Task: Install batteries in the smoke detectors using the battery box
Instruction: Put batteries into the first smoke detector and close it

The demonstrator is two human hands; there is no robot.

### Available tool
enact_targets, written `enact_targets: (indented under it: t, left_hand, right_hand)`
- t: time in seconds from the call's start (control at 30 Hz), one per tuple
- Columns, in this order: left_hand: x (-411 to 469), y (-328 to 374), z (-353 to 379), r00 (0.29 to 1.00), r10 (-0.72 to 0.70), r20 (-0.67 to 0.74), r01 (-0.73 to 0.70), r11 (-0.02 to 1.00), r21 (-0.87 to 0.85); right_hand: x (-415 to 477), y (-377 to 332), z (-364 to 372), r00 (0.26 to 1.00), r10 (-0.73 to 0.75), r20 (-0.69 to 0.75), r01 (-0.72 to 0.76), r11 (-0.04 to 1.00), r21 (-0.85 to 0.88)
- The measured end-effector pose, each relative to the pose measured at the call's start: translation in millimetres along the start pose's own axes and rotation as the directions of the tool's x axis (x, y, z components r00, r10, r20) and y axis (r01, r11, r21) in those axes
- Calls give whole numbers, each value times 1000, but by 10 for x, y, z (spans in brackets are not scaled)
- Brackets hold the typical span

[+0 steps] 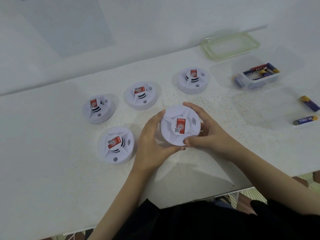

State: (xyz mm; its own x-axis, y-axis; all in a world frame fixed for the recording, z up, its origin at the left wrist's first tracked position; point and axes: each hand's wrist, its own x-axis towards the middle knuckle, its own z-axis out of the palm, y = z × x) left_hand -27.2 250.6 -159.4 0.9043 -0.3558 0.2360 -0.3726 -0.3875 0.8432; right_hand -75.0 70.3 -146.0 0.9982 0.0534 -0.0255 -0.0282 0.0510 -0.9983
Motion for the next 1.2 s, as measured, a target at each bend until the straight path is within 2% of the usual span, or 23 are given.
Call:
enact_targets:
  t: [1.2]
  left_hand:
    - [-53, 55, -7, 1000, -4, -7, 4, 1000, -16]
  right_hand:
    - [-24, 19, -25, 999, 0, 37, -2, 999, 40]
